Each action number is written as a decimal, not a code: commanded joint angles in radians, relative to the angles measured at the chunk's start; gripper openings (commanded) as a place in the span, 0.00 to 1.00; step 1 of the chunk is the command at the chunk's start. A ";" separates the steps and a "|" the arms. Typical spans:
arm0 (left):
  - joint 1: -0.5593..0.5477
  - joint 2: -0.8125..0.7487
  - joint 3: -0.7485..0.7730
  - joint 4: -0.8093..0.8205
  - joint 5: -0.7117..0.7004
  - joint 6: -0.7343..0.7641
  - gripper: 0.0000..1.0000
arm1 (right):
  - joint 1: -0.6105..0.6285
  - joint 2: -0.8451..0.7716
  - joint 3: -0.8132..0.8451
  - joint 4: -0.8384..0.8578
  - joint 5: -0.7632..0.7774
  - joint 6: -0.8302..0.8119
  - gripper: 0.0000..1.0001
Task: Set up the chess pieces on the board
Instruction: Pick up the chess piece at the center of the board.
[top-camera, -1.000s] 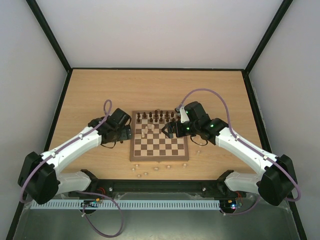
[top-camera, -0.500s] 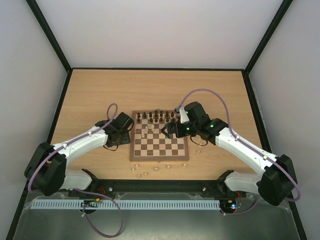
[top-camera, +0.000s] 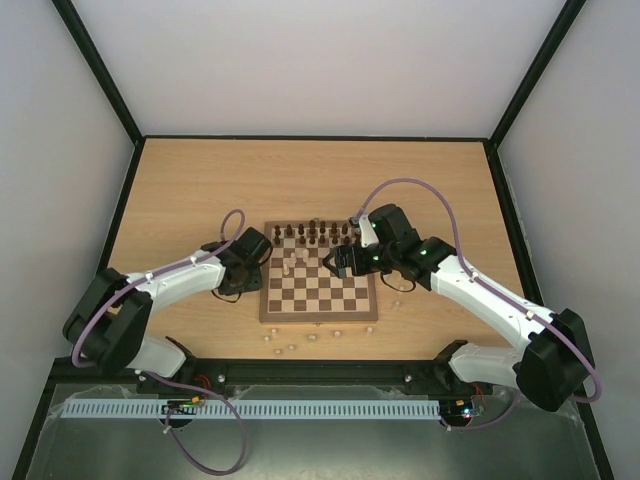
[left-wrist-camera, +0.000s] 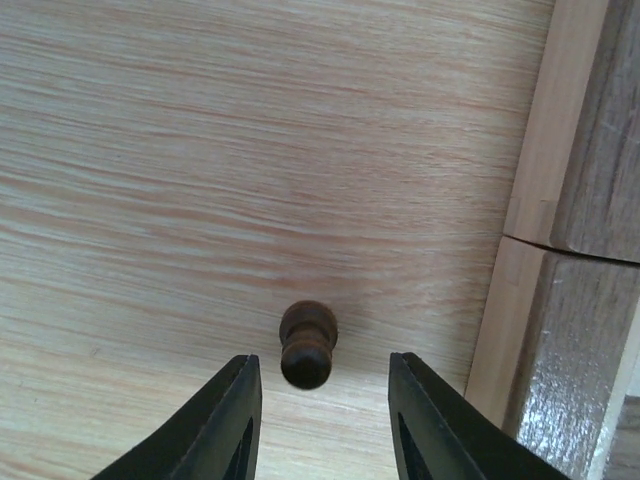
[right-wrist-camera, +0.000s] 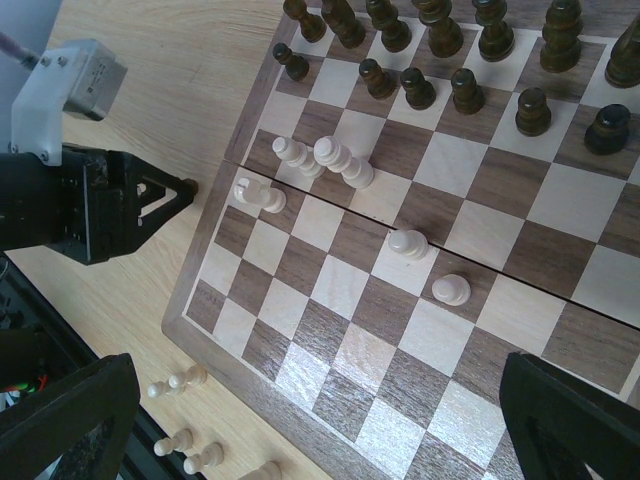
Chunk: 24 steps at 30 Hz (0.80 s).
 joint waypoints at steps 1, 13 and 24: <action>-0.001 0.024 -0.005 0.022 0.002 0.006 0.37 | 0.003 -0.010 -0.012 0.002 -0.015 -0.001 0.99; 0.008 0.028 0.003 0.009 -0.028 0.013 0.29 | 0.003 -0.006 -0.015 0.004 -0.018 0.001 1.00; 0.016 0.039 0.012 0.011 -0.037 0.024 0.22 | 0.003 -0.006 -0.017 0.003 -0.016 0.001 0.99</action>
